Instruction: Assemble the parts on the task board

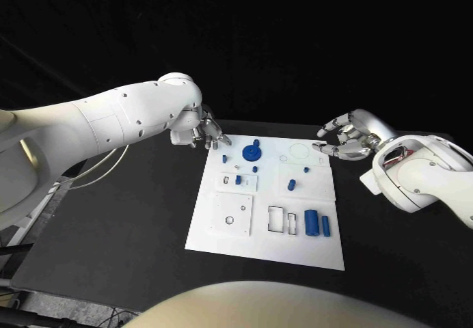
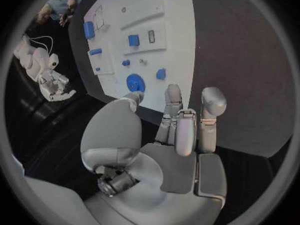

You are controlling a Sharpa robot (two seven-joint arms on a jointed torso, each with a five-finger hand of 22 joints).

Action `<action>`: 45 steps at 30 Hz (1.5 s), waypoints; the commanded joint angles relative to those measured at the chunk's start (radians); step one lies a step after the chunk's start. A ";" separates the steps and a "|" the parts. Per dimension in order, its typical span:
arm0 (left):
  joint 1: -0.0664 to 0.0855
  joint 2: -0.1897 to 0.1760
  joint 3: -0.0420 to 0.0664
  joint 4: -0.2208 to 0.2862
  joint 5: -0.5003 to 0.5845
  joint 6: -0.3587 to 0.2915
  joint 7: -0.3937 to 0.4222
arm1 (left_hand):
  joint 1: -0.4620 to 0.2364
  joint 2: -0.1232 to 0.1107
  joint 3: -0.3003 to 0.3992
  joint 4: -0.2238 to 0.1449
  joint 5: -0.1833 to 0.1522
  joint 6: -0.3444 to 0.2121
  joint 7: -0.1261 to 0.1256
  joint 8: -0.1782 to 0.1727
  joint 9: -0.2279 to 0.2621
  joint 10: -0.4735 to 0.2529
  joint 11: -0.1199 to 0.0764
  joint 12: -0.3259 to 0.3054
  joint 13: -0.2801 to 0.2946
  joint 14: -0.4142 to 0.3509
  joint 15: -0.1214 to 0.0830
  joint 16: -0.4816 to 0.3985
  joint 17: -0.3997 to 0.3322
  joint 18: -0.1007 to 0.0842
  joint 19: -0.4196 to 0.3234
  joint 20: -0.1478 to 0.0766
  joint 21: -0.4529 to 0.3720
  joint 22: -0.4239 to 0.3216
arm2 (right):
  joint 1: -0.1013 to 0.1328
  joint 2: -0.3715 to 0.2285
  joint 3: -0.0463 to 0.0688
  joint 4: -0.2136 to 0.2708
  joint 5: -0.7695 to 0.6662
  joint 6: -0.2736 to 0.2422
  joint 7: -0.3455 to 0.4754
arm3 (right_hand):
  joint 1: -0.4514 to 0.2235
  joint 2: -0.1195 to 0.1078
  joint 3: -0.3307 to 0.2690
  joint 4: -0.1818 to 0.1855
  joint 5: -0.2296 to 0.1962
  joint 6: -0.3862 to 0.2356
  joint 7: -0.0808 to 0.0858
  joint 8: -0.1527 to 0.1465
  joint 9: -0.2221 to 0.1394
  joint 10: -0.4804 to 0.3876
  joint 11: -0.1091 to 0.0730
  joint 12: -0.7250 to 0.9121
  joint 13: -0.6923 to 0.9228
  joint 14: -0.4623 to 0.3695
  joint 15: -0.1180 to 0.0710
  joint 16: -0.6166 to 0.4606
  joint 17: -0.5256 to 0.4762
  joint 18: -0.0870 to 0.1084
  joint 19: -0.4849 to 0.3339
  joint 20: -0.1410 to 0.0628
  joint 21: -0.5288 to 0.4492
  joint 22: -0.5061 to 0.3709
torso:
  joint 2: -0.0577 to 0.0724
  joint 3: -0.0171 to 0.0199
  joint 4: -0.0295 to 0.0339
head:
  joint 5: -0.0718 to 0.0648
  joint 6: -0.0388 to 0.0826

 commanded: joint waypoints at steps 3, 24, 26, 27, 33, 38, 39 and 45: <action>-0.010 0.011 -0.001 -0.014 0.027 0.031 0.016 | 0.014 0.001 -0.002 -0.001 0.028 0.009 -0.001 0.009 -0.007 0.000 -0.006 0.009 -0.005 0.082 0.000 0.008 0.224 0.017 0.011 -0.002 0.006 0.062 | -0.002 0.001 0.000 0.000 -0.005 0.012 0.001 | -0.012 0.002 0.008 -0.001 0.006 -0.009 0.000 0.006 0.001 -0.004 -0.001 -0.004 0.063 0.105 -0.005 0.002 0.258 -0.006 0.086 -0.006 -0.005 0.252 | 0.001 -0.0001 -0.0014 | 0.000 0.000; -0.032 0.034 -0.004 -0.044 0.040 0.058 0.032 | 0.026 0.010 0.009 -0.002 0.049 0.020 -0.005 0.016 -0.016 0.001 -0.009 0.015 -0.010 0.084 -0.002 0.011 0.227 0.017 0.014 -0.004 0.007 0.066 | -0.003 0.003 0.000 -0.001 -0.005 0.010 -0.003 | -0.013 0.001 0.009 -0.001 0.009 -0.009 0.000 0.006 0.001 -0.004 -0.001 -0.004 0.064 0.105 -0.005 0.002 0.258 -0.006 0.086 -0.006 -0.004 0.252 | 0.000 -0.0006 -0.0002 | -0.002 -0.005; -0.032 0.035 -0.004 -0.046 0.042 0.059 0.034 | 0.028 0.011 0.010 -0.002 0.049 0.020 -0.005 0.016 -0.016 0.001 -0.009 0.015 -0.010 0.084 -0.002 0.011 0.227 0.017 0.014 -0.004 0.007 0.066 | -0.003 0.004 0.000 -0.001 -0.005 0.010 -0.003 | -0.013 0.001 0.009 -0.001 0.009 -0.009 0.000 0.006 0.001 -0.004 -0.001 -0.004 0.064 0.105 -0.005 0.002 0.258 -0.006 0.086 -0.006 -0.004 0.252 | 0.000 -0.0001 -0.0004 | -0.002 -0.005; -0.033 0.036 -0.004 -0.046 0.042 0.059 0.034 | 0.029 0.011 0.011 -0.002 0.048 0.019 -0.005 0.016 -0.017 0.001 -0.009 0.015 -0.011 0.084 -0.002 0.011 0.227 0.017 0.015 -0.004 0.008 0.067 | -0.003 0.004 0.000 -0.001 -0.005 0.009 -0.003 | -0.013 0.001 0.009 -0.001 0.009 -0.009 0.000 0.006 0.001 -0.004 -0.001 -0.004 0.064 0.105 -0.005 0.002 0.258 -0.006 0.086 -0.006 -0.004 0.252 | 0.000 -0.0001 -0.0004 | -0.002 -0.005; -0.035 0.039 -0.005 -0.054 0.043 0.051 0.034 | 0.032 0.012 0.013 -0.002 0.047 0.019 -0.005 0.016 -0.018 0.000 -0.009 0.015 -0.011 0.084 -0.002 0.011 0.227 0.017 0.015 -0.004 0.008 0.067 | -0.003 0.004 0.000 -0.002 -0.005 0.008 -0.002 | -0.013 0.002 0.010 -0.001 0.012 -0.009 0.000 0.006 0.002 -0.005 -0.001 -0.005 0.062 0.105 -0.005 0.002 0.257 -0.006 0.085 -0.006 -0.006 0.251 | 0.000 -0.0001 -0.0007 | -0.003 -0.006; -0.038 0.044 -0.005 -0.063 0.038 0.039 0.032 | 0.060 0.008 0.027 -0.004 0.043 0.018 -0.005 0.019 -0.025 -0.006 -0.010 0.018 -0.016 0.083 -0.002 0.011 0.225 0.017 0.013 -0.005 0.005 0.070 | -0.003 0.004 0.000 -0.002 -0.005 0.008 -0.003 | -0.013 0.002 0.010 -0.001 0.012 -0.009 0.000 0.006 0.002 -0.005 -0.001 -0.005 0.062 0.105 -0.005 0.002 0.257 -0.006 0.085 -0.006 -0.006 0.251 | -0.001 -0.0007 0.0000 | -0.004 -0.006; -0.038 0.045 -0.005 -0.065 0.037 0.038 0.032 | 0.063 0.008 0.028 -0.003 0.042 0.020 -0.006 0.020 -0.025 -0.005 -0.010 0.018 -0.017 0.082 -0.002 0.010 0.225 0.017 0.013 -0.005 0.004 0.070 | -0.003 0.004 0.000 -0.002 -0.005 0.008 -0.003 | -0.013 0.002 0.010 -0.001 0.012 -0.009 0.000 0.006 0.002 -0.005 -0.001 -0.005 0.062 0.105 -0.005 0.002 0.257 -0.006 0.085 -0.006 -0.006 0.251 | 0.000 -0.0007 -0.0005 | -0.004 -0.006; -0.044 0.050 -0.005 -0.074 0.035 0.042 0.030 | 0.069 0.008 0.032 -0.003 0.040 0.025 -0.007 0.024 -0.026 -0.005 -0.011 0.020 -0.018 0.083 -0.003 0.011 0.225 0.017 0.013 -0.005 0.004 0.071 | -0.003 0.004 0.000 -0.002 -0.005 0.008 -0.003 | -0.014 0.002 0.011 -0.001 0.013 -0.009 0.000 0.007 0.003 -0.004 -0.001 -0.004 0.063 0.105 -0.006 0.002 0.257 -0.006 0.085 -0.006 -0.005 0.252 | -0.001 0.0002 -0.0006 | -0.004 -0.006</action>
